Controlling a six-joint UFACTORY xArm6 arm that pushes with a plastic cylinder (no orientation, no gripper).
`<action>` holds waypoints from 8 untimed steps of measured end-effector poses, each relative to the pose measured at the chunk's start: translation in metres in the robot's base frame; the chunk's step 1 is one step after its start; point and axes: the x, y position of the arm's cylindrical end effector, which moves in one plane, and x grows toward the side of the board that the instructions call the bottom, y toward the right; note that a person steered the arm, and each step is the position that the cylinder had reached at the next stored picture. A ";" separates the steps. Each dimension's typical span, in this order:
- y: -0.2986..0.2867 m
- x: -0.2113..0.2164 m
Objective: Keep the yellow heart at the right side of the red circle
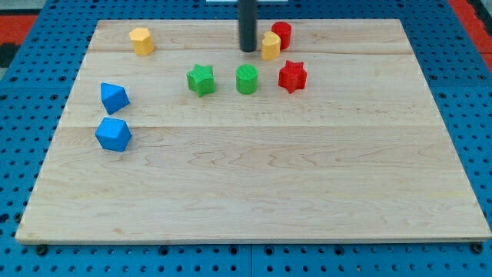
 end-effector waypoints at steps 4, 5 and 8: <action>0.134 0.037; 0.175 0.037; 0.165 -0.006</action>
